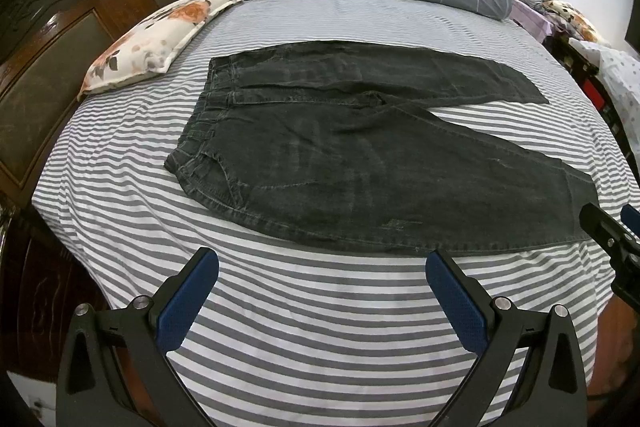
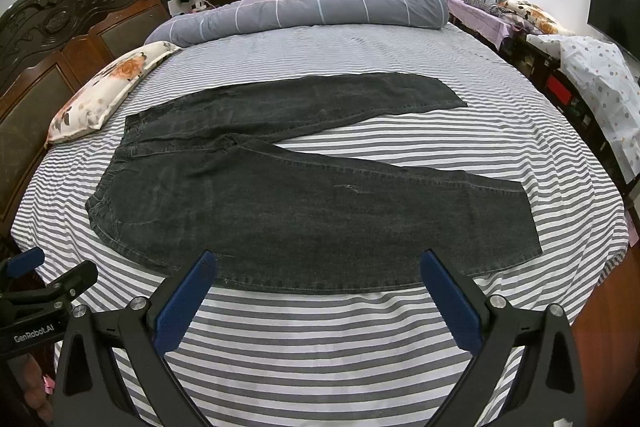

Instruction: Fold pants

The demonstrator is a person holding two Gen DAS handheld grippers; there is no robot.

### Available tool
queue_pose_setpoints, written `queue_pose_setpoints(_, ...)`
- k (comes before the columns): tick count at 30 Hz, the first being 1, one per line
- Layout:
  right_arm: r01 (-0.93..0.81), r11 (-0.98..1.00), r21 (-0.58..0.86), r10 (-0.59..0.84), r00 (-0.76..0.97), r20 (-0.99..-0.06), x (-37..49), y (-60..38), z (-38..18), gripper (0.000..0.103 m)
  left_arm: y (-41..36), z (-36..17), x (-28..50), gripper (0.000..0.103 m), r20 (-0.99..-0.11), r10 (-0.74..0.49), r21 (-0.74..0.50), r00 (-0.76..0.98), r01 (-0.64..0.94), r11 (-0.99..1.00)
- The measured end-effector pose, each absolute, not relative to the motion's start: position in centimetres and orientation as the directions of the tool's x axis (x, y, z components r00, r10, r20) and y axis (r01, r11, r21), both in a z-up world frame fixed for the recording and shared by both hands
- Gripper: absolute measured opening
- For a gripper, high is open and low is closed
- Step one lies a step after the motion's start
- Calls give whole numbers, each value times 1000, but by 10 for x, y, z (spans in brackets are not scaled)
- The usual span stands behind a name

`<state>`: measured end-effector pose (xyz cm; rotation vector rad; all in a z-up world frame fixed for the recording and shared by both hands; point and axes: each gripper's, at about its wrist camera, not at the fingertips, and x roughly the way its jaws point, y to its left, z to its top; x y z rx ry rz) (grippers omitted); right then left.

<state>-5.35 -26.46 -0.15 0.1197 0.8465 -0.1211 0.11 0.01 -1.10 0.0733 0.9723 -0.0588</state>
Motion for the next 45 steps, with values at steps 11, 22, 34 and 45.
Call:
queue_pose_setpoints(11,155,986,58,-59,656,-753,-54,-265,-2,101,1,-11,1,103,-827,-17,35,562,83,996)
queue_pose_setpoints(22,157,986,58,-60,658,-751,-54,-265,-2,101,3,-13,0,103,-827,-16,37,561,83,996)
queue_pose_setpoints(34,157,986,60,-58,657,-752,-55,-266,-3,101,3,-16,0,103,-829,-16,42,559,92,995)
queue_pose_setpoints(45,168,983,69,-57,645,-762,-52,-272,-11,101,0,-21,7,101,-835,-14,49,549,100,994)
